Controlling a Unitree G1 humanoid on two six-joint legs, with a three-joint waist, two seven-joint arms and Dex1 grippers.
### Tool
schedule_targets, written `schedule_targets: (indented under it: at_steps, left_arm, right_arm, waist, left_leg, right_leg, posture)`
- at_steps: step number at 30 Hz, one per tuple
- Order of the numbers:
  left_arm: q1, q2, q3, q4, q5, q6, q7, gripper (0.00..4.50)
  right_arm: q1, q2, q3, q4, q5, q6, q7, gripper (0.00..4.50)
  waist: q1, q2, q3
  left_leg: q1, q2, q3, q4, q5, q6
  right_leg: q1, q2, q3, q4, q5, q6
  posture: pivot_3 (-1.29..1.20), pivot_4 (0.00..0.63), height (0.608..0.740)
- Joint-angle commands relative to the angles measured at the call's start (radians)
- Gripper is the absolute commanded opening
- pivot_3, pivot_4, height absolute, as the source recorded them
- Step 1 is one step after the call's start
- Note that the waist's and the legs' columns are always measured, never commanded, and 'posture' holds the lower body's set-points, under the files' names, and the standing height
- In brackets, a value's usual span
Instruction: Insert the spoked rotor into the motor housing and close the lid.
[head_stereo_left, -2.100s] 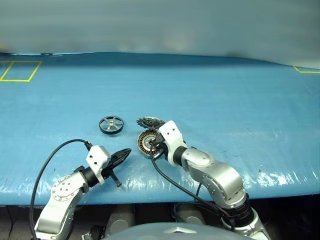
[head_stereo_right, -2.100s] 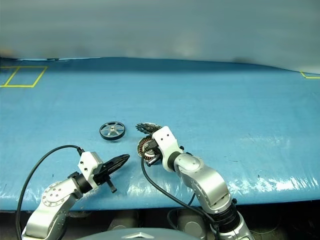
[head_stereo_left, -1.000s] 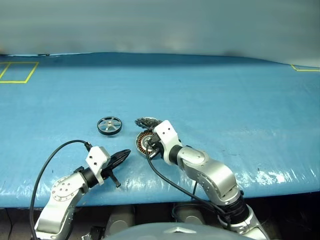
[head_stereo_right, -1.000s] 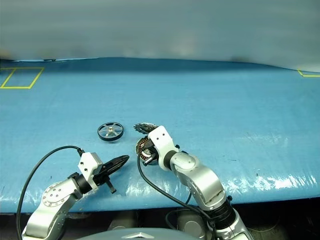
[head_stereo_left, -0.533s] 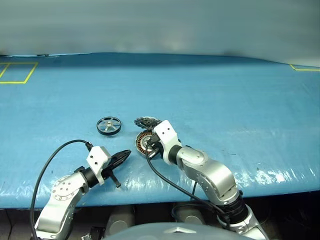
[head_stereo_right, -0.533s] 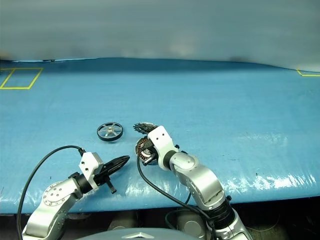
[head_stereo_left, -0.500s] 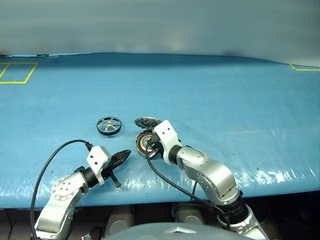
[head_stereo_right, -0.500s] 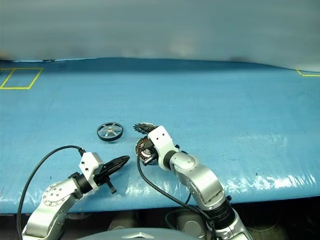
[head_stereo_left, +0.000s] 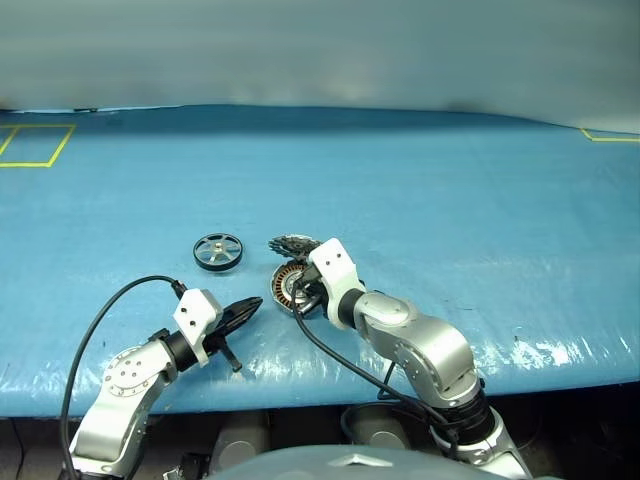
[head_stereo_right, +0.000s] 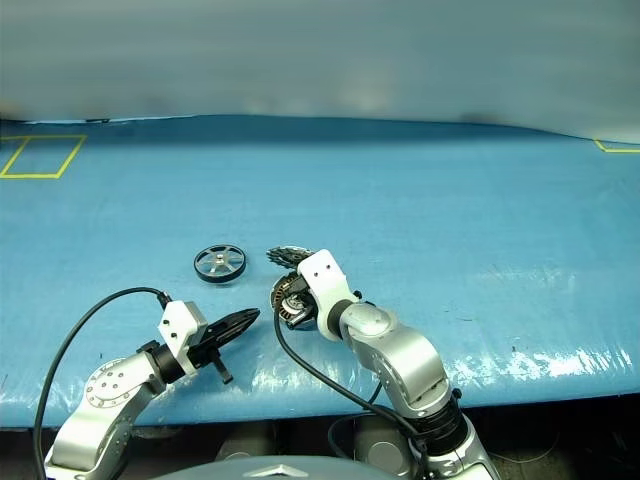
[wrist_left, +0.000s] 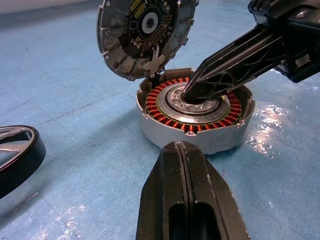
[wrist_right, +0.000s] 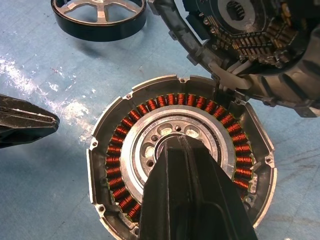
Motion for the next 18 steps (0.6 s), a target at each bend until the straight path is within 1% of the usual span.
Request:
schedule_targets:
  at_steps: [1, 4, 6, 11, 14, 18]
  left_arm:
    - [0.006, 0.018, 0.036, -0.039, -0.035, 0.011, -0.011, 0.00]
    - [0.004, 0.046, 0.077, -0.081, -0.070, 0.048, -0.014, 0.00]
    - [-0.011, 0.087, 0.113, -0.130, -0.096, 0.140, 0.008, 0.00]
    - [-0.078, 0.181, 0.202, -0.199, -0.158, 0.303, 0.027, 0.00]
    - [-0.139, 0.247, 0.256, -0.201, -0.207, 0.409, 0.021, 0.00]
    - [-0.228, 0.327, 0.291, -0.149, -0.240, 0.479, -0.019, 0.00]
  right_arm:
    - [-0.001, 0.014, -0.034, -0.087, 0.052, -0.004, 0.033, 0.02]
    - [0.001, 0.019, -0.060, -0.131, 0.093, 0.007, 0.055, 0.02]
    - [0.005, 0.016, -0.075, -0.160, 0.118, 0.010, 0.067, 0.02]
    - [0.018, -0.018, -0.077, -0.195, 0.141, 0.000, 0.080, 0.02]
    - [0.038, -0.047, -0.070, -0.203, 0.150, -0.025, 0.094, 0.02]
    - [0.066, -0.097, -0.048, -0.205, 0.147, -0.101, 0.129, 0.02]
  waist:
    - [0.000, 0.000, 0.000]
    - [0.000, 0.000, 0.000]
    - [-0.001, 0.000, 0.001]
    - [-0.001, 0.001, 0.001]
    - [-0.002, 0.001, 0.001]
    - [-0.002, 0.001, 0.002]
  left_leg:
    - [0.000, 0.000, 0.000, 0.000, 0.000, 0.000]
    - [0.000, 0.000, 0.000, -0.001, 0.000, 0.000]
    - [-0.001, 0.001, 0.000, -0.001, 0.000, 0.000]
    - [-0.001, 0.001, -0.001, -0.001, 0.000, 0.000]
    - [-0.001, 0.001, -0.001, -0.002, 0.000, 0.000]
    - [-0.001, 0.001, -0.001, -0.003, 0.000, 0.000]
  right_leg:
    - [0.000, 0.000, 0.000, 0.000, 0.000, 0.000]
    - [-0.001, 0.000, 0.000, 0.000, 0.000, 0.000]
    - [-0.001, 0.000, -0.001, 0.000, 0.000, 0.000]
    - [-0.001, 0.000, -0.002, 0.000, 0.000, 0.001]
    - [-0.001, 0.000, -0.002, 0.000, 0.000, 0.001]
    - [-0.001, 0.000, -0.002, 0.000, 0.000, 0.001]
  posture:
    - [0.00, 0.150, 0.740]
    - [0.00, 0.150, 0.740]
    - [0.00, 0.150, 0.740]
    - [0.00, 0.150, 0.740]
    - [0.00, 0.150, 0.740]
    - [0.00, 0.150, 0.740]
